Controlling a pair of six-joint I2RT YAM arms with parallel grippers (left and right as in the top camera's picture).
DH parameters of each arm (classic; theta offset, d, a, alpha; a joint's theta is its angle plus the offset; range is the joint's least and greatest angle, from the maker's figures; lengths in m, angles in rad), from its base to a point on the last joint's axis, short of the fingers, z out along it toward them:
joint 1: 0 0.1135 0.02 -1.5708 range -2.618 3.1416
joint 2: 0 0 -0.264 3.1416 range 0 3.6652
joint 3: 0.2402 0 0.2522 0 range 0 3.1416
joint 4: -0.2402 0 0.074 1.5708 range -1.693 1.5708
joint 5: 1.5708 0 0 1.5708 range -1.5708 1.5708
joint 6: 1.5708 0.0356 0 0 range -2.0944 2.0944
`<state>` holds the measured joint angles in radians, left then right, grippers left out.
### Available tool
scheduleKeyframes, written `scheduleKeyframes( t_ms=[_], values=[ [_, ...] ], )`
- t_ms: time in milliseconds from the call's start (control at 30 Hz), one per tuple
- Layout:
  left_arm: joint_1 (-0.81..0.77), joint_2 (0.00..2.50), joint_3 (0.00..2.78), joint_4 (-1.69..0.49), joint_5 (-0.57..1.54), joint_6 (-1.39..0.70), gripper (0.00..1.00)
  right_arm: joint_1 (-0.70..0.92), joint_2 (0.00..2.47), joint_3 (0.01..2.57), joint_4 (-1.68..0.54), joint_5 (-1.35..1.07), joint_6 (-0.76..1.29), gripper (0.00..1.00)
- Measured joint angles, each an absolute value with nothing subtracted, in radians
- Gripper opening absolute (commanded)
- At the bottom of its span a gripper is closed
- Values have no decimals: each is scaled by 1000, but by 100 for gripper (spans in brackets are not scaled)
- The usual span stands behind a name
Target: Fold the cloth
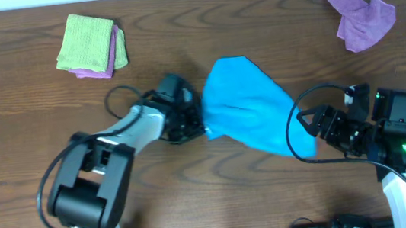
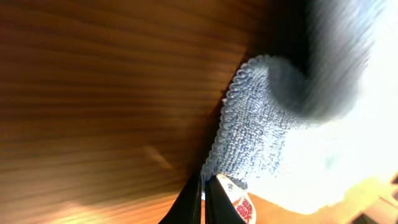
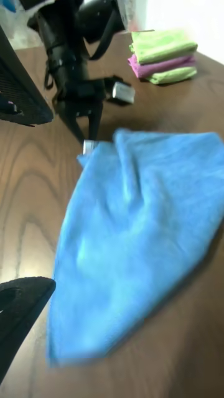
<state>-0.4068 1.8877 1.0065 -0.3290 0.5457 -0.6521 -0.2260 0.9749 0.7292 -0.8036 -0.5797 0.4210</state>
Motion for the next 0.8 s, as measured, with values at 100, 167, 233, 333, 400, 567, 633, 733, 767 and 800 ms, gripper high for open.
scheduleKeyframes(
  t_ms=[100, 167, 233, 333, 400, 567, 633, 733, 767, 800],
  values=[
    [-345, 1855, 994, -406, 503, -598, 6, -226, 975, 728, -873, -551, 415, 82],
    [-318, 1839, 989, -439, 480, -572, 6, -226, 974, 719, -877, -532, 411, 82],
    [-292, 1822, 984, -469, 454, -549, 6, -226, 974, 692, -853, -520, 408, 82],
    [-268, 1799, 979, -496, 429, -529, 6, -226, 973, 612, -791, -524, 408, 82],
    [-263, 1785, 978, -509, 418, -520, 6, -226, 973, 529, -740, -536, 414, 81],
    [-263, 1767, 976, -530, 415, -515, 6, -226, 974, 375, -624, -607, 442, 80],
    [-263, 1767, 976, -538, 419, -513, 6, -226, 973, 323, -583, -632, 465, 78],
    [-263, 1767, 976, -542, 429, -500, 6, -226, 973, 265, -525, -667, 497, 75],
    [-263, 1767, 976, -543, 432, -496, 6, -226, 973, 255, -514, -674, 506, 74],
    [-263, 1767, 976, -544, 439, -495, 6, -226, 973, 241, -501, -682, 516, 74]
  ],
)
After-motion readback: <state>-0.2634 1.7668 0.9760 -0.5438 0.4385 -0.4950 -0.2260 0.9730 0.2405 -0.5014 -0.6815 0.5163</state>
